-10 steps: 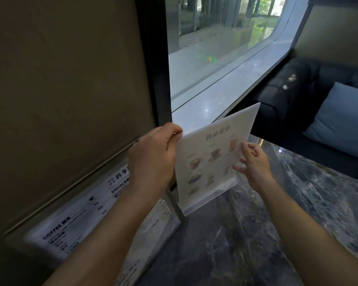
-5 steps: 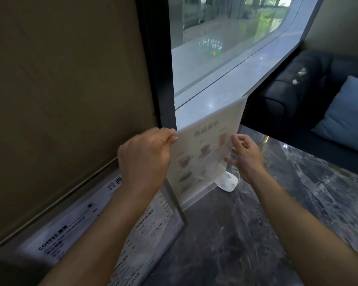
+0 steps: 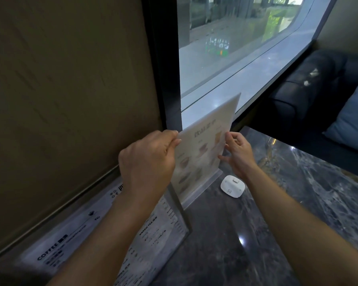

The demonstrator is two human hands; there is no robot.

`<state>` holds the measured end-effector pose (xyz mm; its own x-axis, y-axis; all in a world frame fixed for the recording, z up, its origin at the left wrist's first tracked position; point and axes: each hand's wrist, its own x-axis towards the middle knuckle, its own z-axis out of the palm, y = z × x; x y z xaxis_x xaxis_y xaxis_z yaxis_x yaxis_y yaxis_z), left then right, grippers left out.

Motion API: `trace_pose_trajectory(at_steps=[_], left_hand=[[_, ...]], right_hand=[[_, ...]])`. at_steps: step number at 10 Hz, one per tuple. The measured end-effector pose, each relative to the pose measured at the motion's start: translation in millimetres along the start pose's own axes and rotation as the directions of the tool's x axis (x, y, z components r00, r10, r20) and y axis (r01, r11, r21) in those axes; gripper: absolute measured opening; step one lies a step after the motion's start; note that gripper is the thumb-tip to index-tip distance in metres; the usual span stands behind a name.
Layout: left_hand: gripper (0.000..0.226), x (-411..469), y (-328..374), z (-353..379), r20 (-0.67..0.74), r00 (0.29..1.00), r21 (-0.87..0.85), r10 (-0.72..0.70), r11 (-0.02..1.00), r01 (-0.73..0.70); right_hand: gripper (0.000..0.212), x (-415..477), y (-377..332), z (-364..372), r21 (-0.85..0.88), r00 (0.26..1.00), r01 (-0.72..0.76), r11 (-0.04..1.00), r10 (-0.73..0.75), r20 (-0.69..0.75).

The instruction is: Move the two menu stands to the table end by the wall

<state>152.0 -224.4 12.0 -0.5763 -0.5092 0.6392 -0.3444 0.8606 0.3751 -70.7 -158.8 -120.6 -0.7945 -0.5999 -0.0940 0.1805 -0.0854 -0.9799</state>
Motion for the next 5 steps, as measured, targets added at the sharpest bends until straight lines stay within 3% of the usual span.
trace_pose_trajectory(at_steps=[2, 4, 5], left_hand=[[0.017, 0, 0, -2, 0.056, 0.998, 0.018, 0.000, 1.000, -0.001], [0.016, 1, 2, -1, 0.075, 0.997, 0.066, 0.021, 0.997, -0.026], [0.021, -1, 5, 0, 0.068, 0.996, 0.048, 0.060, 0.997, -0.063]], right_hand=[[0.024, 1, -3, 7, -0.074, 0.999, -0.015, 0.997, 0.018, 0.036], [0.024, -10, -13, 4, -0.267, 0.997, 0.059, 0.962, -0.046, 0.056], [0.040, -15, -18, 0, -0.396, 0.996, 0.087, 0.914, -0.085, 0.024]])
